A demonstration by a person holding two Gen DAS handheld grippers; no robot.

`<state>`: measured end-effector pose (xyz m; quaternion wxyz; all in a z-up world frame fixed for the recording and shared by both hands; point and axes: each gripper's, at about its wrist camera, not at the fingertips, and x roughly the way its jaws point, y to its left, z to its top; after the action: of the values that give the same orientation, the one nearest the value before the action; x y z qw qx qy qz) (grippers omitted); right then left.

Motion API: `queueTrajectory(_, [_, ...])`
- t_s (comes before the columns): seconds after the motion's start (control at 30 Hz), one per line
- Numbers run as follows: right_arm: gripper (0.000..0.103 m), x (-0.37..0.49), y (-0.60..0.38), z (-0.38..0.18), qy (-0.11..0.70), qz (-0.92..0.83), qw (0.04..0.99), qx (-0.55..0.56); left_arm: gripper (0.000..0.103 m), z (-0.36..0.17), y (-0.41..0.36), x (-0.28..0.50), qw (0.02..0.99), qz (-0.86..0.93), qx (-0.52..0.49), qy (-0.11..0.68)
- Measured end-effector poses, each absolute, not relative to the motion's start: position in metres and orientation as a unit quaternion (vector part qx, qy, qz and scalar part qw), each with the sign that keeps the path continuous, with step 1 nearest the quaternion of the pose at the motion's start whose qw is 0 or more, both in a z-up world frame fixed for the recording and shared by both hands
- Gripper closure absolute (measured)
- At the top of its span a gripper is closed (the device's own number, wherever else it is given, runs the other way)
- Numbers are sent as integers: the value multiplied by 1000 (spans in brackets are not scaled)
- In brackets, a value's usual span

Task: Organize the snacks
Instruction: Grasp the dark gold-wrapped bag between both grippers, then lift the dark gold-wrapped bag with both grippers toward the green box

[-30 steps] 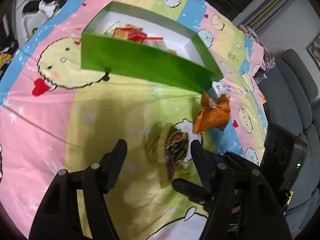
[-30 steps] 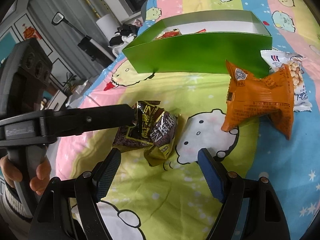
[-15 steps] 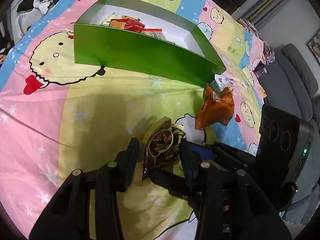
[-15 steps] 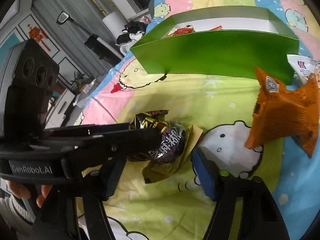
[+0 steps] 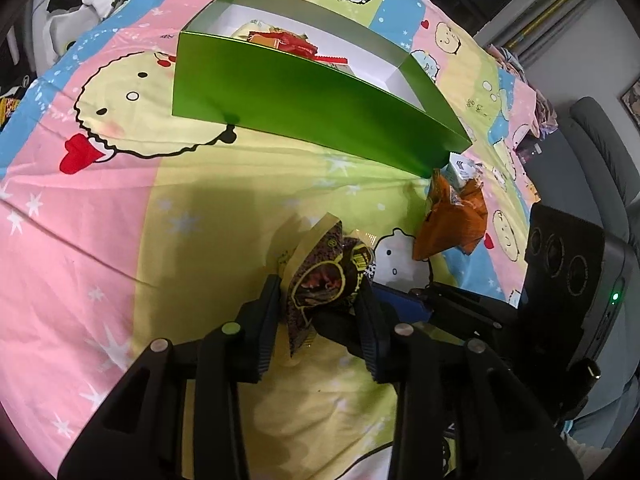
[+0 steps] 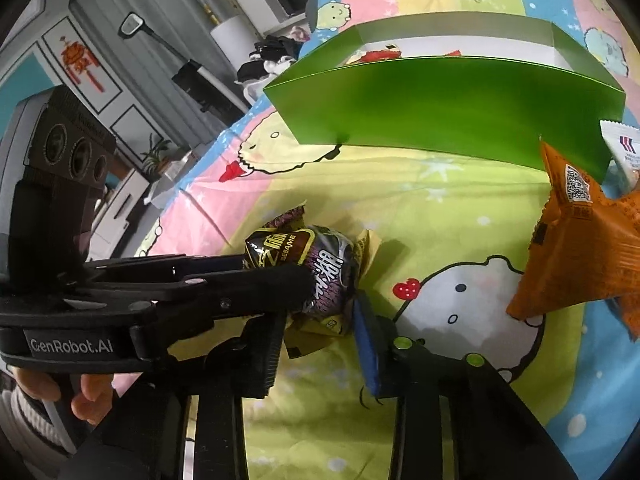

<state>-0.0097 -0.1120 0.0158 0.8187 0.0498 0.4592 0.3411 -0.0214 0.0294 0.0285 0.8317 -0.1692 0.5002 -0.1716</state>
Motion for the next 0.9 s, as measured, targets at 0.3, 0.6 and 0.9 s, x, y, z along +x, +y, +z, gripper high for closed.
queueTrajectory(0.3, [73, -13, -111, 17, 448, 342, 825, 45, 68, 32, 32, -25, 830, -175, -176, 499])
queueTrajectory(0.6, [73, -25, -125, 29, 442, 335, 830, 58, 68, 45, 16, -35, 834, -188, -163, 493])
queueTrajectory(0.9, [73, -43, -144, 48, 419, 327, 844, 68, 68, 67, -5, -47, 842, -203, -143, 479])
